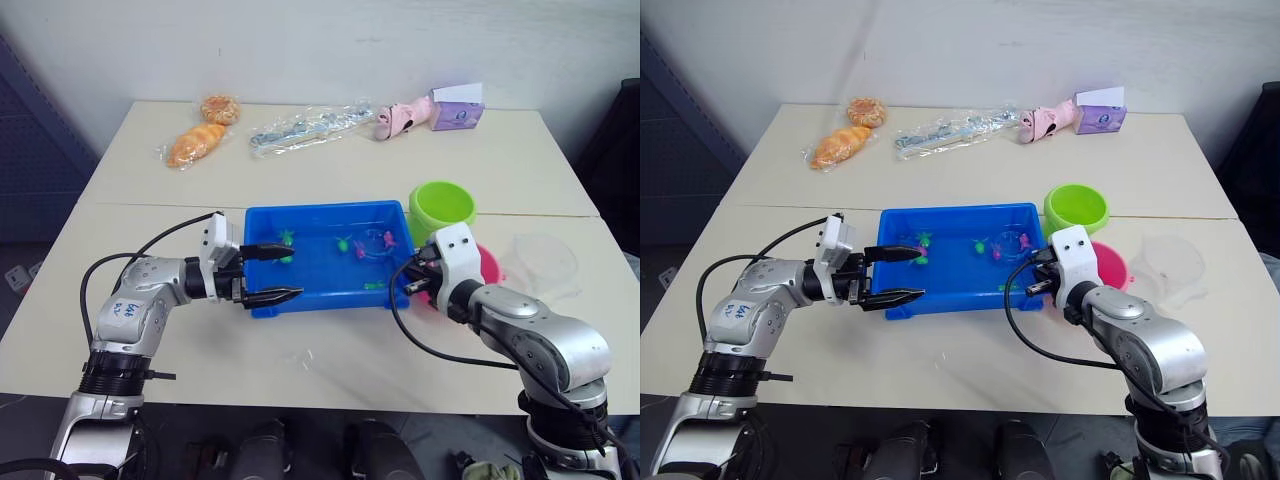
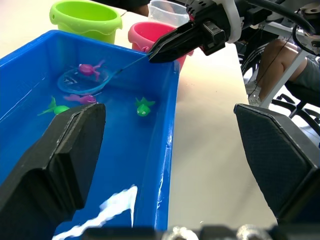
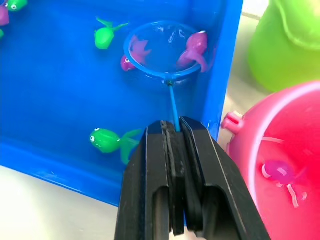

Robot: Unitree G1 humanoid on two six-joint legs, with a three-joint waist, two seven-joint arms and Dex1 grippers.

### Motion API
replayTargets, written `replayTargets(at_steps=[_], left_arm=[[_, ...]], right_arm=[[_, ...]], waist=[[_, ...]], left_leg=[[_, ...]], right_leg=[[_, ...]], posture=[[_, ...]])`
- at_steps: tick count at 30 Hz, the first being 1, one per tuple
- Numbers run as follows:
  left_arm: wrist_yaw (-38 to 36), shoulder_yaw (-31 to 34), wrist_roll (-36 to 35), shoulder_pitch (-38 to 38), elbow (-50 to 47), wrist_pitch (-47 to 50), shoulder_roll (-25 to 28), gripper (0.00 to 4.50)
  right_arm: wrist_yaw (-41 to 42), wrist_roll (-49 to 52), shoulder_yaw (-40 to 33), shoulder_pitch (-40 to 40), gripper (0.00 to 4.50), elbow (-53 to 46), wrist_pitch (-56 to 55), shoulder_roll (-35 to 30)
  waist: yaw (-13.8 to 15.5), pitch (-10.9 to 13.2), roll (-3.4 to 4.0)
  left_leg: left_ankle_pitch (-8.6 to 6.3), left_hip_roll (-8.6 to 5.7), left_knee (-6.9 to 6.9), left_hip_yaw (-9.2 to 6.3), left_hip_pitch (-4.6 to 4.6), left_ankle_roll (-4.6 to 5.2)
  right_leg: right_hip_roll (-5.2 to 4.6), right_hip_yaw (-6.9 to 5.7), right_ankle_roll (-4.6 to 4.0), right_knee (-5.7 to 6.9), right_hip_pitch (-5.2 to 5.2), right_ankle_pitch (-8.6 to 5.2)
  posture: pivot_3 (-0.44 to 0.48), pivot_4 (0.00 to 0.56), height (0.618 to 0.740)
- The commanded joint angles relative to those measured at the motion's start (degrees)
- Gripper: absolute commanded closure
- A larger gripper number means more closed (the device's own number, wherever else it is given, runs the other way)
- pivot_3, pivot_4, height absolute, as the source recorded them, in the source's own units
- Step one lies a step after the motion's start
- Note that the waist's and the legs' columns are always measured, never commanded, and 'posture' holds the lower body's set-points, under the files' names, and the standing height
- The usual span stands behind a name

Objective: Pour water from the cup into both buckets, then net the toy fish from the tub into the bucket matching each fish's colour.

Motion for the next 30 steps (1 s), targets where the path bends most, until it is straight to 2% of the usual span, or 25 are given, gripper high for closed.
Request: replayTargets(at_steps=[1, 9, 15, 21, 25, 30], left_arm=[[-0.3, 0.3, -0.2, -0.5, -1.2, -1.0, 0.1, 0.07], [-0.3, 0.3, -0.2, -0.3, -1.3, -1.1, 0.1, 0.07], [-1.1, 0.6, -0.5, 0.1, -1.5, -1.1, 0.9, 0.07], [-3.0, 0.4, -1.1, -1.2, -1.3, -0.4, 1.7, 0.07], [-4.1, -0.9, -1.4, -3.0, -0.9, 0.1, 0.7, 0.07], [-5.6, -3.0, -1.1, -5.2, 0.6, 0.2, -1.3, 0.07]], right_arm=[[1.8, -1.1, 0.8, 0.4, 4.50, -2.5, -2.7, -1.5], [5.2, -2.3, 1.2, 1.6, 4.50, -3.9, -7.4, -3.5], [10.9, -1.1, -2.5, 5.4, 4.50, -8.5, -13.0, -7.0], [14.8, 2.6, -12.3, 11.1, 4.50, -14.2, -15.5, -8.9], [17.1, 6.7, -22.5, 15.3, 4.50, -17.5, -15.5, -9.6], [21.8, 8.3, -35.8, 27.0, 4.50, -20.3, -18.1, -10.6]], waist=[[0.0, 0.0, 0.00], [0.0, 0.0, 0.00], [0.1, 0.0, 0.00], [0.1, 0.0, -0.01], [0.2, 0.0, -0.02], [1.0, 0.0, -0.02]], left_leg=[[0.00, 0.00, 0.01, 0.00, 0.00, 0.00], [0.01, 0.01, 0.02, -0.01, 0.01, -0.01], [0.00, 0.00, 0.02, -0.01, 0.01, -0.01], [0.00, 0.00, 0.05, -0.03, 0.03, -0.01], [0.01, 0.00, 0.05, -0.04, 0.03, -0.01], [0.00, 0.00, 0.05, -0.05, 0.06, 0.01]], right_leg=[[0.00, 0.00, 0.00, -0.01, 0.00, 0.00], [0.00, -0.01, 0.00, 0.00, 0.00, 0.00], [0.00, -0.02, 0.00, -0.01, 0.01, 0.00], [0.01, -0.03, 0.00, -0.02, 0.06, 0.00], [0.00, -0.03, 0.00, -0.06, 0.08, 0.00], [0.03, -0.05, 0.01, -0.06, 0.18, 0.00]], posture=[[0.000, 0.150, 0.740], [0.000, 0.150, 0.740], [0.000, 0.150, 0.740], [0.000, 0.150, 0.740], [0.000, 0.150, 0.740], [0.000, 0.150, 0.740]])
